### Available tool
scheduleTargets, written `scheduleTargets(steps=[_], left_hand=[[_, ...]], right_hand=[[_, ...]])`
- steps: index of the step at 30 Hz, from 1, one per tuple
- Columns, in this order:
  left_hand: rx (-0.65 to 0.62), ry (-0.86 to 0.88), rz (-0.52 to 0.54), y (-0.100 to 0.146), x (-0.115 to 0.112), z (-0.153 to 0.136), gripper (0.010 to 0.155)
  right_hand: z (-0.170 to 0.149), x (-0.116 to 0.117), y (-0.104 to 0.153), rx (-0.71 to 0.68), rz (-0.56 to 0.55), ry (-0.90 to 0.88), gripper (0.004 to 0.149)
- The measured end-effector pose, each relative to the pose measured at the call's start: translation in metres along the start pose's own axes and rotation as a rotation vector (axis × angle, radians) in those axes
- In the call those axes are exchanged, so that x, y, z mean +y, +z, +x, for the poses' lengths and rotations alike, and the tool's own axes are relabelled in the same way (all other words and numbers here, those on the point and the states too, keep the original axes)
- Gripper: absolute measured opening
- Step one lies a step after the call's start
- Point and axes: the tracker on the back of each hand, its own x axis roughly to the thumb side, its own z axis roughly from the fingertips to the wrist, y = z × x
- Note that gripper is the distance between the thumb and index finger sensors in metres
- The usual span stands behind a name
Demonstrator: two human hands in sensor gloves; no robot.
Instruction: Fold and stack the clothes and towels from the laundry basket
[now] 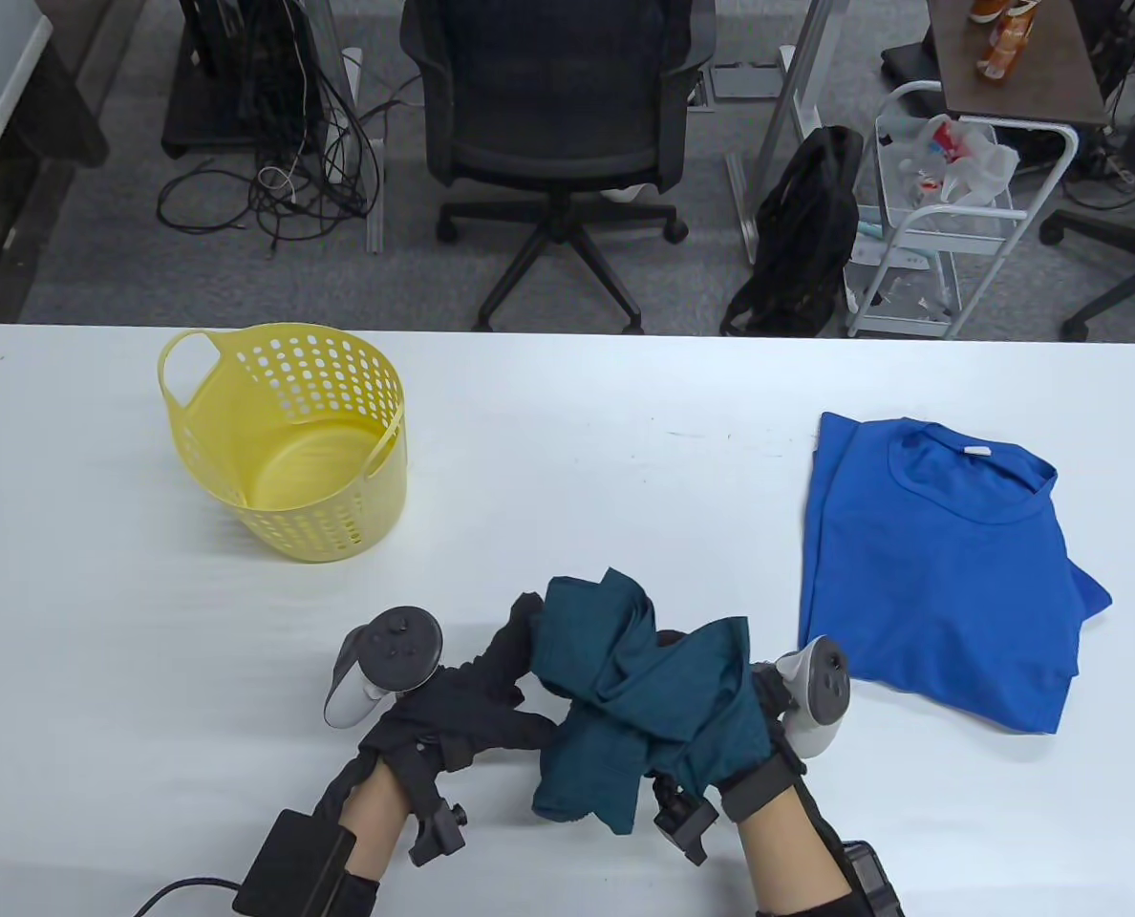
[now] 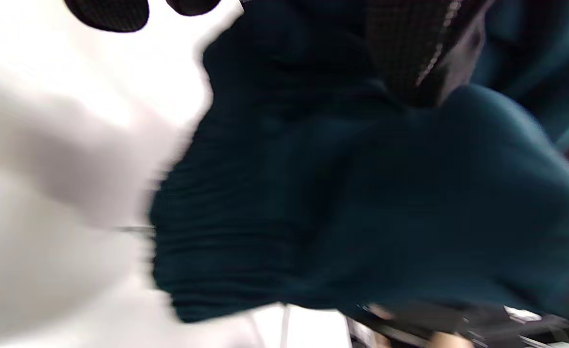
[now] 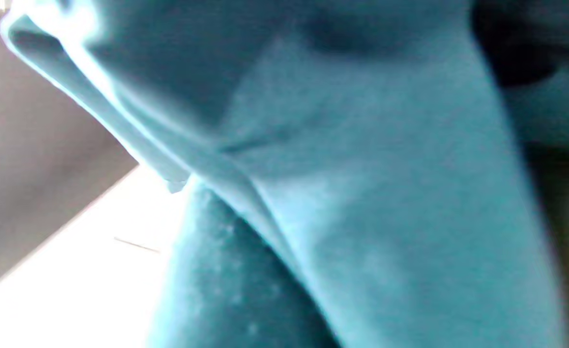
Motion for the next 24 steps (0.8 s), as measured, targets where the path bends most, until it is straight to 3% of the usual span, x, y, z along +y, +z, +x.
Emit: scheduleTargets(steps=[2, 3, 4, 6, 9, 11, 13, 15, 17, 18, 20, 21, 24], left_hand=[[0.005, 0.032, 0.010, 0.000, -0.002, 0.005, 0.123], [0.030, 0.000, 0.032, -0.001, -0.002, 0.005, 0.120], [0.042, -0.001, 0.020, -0.001, -0.002, 0.003, 0.111], [0.085, 0.025, -0.039, -0.001, -0.004, -0.002, 0.070], [0.027, 0.067, 0.015, 0.000, -0.006, -0.006, 0.049], [-0.028, 0.131, 0.014, -0.001, -0.008, -0.009, 0.060], [-0.051, 0.202, -0.045, -0.005, -0.014, -0.014, 0.093], [-0.058, 0.255, -0.102, -0.008, -0.019, -0.018, 0.118], [-0.030, 0.277, -0.177, -0.011, -0.022, -0.024, 0.122], [-0.009, 0.297, -0.176, -0.012, -0.022, -0.028, 0.115], [0.012, 0.374, -0.092, -0.010, -0.020, -0.028, 0.056], [0.025, 0.385, -0.030, -0.006, -0.015, -0.028, 0.047], [0.058, 0.403, 0.124, 0.008, 0.005, -0.026, 0.046]], right_hand=[[0.002, 0.003, 0.001, -0.014, -0.008, 0.135, 0.040], [0.002, 0.003, 0.001, -0.014, -0.020, 0.050, 0.039], [0.001, 0.002, 0.001, 0.009, -0.037, -0.024, 0.038], [-0.001, -0.005, 0.003, 0.057, -0.104, -0.079, 0.036], [-0.010, -0.017, 0.009, 0.141, -0.193, -0.089, 0.037], [-0.019, -0.014, 0.010, 0.150, -0.188, -0.344, 0.037], [-0.021, -0.004, 0.008, 0.115, -0.196, -0.556, 0.037], [-0.019, 0.004, 0.005, 0.104, -0.169, -0.605, 0.037], [-0.016, 0.005, 0.003, 0.071, -0.145, -0.526, 0.037], [-0.014, 0.001, 0.004, 0.089, -0.188, -0.479, 0.038], [-0.012, -0.009, 0.008, 0.169, -0.260, -0.368, 0.042], [-0.014, -0.020, 0.013, 0.246, -0.310, -0.206, 0.044], [-0.015, -0.055, 0.029, 0.488, -0.423, 0.159, 0.064]])
